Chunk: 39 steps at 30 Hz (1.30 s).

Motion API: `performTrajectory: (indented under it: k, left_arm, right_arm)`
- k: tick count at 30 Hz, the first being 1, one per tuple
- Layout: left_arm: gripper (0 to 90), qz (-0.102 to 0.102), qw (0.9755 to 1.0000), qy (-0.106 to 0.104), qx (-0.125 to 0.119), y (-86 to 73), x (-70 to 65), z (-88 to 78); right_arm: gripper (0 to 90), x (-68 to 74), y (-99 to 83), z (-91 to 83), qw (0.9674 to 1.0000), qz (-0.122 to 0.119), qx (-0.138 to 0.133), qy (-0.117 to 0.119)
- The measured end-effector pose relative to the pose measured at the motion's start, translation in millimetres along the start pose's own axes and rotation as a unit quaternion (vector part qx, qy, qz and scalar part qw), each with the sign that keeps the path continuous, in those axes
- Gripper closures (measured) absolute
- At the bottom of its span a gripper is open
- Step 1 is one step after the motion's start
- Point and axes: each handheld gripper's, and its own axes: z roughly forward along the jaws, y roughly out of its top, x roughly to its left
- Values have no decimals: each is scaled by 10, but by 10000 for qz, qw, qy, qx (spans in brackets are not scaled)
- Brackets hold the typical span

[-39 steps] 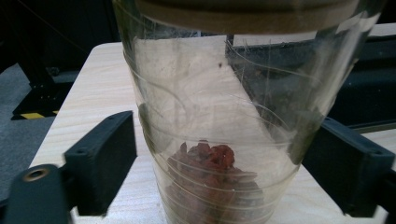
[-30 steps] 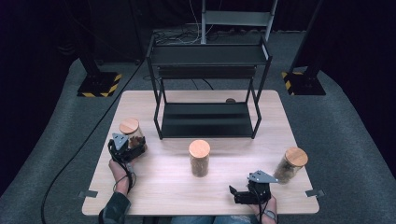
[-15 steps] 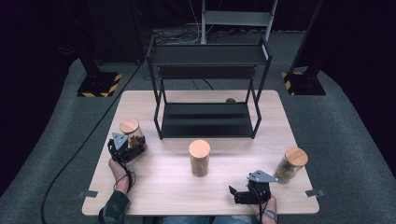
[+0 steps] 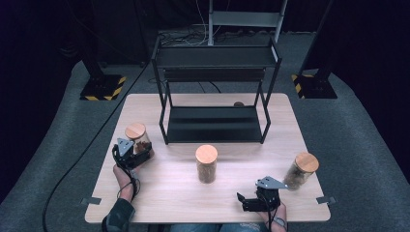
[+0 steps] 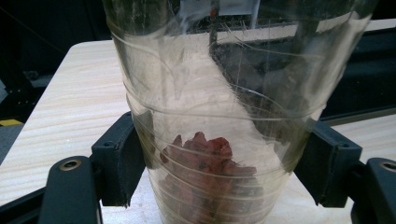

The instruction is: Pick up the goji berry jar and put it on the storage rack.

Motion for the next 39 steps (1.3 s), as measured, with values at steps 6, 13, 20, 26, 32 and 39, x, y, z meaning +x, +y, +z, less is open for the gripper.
performTrajectory:
  k: [6,13,20,26,32,39]
  left_arm:
    - [247,-59,10000,-65,-3,-8,8,-31]
    - [247,-68,9999,-135,4,0,16,-77]
    - [247,-18,9998,-189,-32,34,7,-141]
    - [247,-75,9995,-302,-92,65,6,-195]
    - [247,-14,9992,-394,-107,93,-20,-240]
    - [247,20,9987,-503,-108,109,-60,-269]
  right_arm:
    - [0,3,-1,2,10000,-39,12,-3]
    - [0,2,-1,4,10000,-35,20,-15]
    - [0,5,2,8,10000,-33,41,-14]
    - [0,4,0,6,10000,-36,34,-11]
    - [0,6,1,7,10000,-37,35,-22]
    - [0,5,1,7,10000,-31,38,-18]
